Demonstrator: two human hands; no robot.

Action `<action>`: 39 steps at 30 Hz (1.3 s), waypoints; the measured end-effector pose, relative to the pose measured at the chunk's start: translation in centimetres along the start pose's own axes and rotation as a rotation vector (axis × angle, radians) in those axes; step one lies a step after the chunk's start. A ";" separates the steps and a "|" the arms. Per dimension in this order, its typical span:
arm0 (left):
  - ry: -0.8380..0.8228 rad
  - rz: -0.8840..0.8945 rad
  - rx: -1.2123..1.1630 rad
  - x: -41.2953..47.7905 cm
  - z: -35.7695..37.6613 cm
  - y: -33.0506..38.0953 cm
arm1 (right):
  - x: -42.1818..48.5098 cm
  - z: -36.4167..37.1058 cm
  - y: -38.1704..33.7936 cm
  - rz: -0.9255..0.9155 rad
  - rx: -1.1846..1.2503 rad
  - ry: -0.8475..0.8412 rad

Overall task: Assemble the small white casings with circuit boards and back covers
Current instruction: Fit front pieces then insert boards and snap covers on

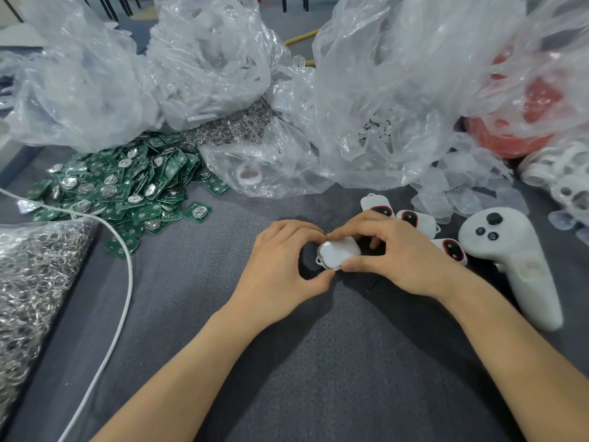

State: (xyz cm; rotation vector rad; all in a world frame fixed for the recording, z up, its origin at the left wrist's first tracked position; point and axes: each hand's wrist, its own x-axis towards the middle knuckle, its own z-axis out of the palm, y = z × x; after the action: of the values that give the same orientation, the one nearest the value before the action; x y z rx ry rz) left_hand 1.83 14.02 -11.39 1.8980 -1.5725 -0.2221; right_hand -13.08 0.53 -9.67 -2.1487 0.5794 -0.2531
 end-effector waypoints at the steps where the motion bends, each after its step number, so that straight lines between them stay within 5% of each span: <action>1: -0.003 -0.003 -0.003 0.0 0.0 0.0 | 0.0 0.0 0.0 0.002 0.006 0.001; 14: -0.043 -0.003 -0.065 -0.2 -0.2 0.2 | -0.6 0.6 -0.6 -0.005 0.114 0.002; 24: 0.034 -0.300 -0.976 0.0 -0.2 2.0 | -0.7 0.7 -1.0 -0.031 0.647 0.071; 39: 0.020 -0.259 -0.862 -0.2 0.2 1.9 | -0.7 1.0 -1.1 0.094 0.622 0.199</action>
State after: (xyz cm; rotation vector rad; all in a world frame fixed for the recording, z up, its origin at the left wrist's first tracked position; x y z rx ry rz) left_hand 0.15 13.98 -10.48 1.3778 -0.9568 -0.8386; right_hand -12.95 2.08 -9.39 -1.5016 0.6146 -0.5245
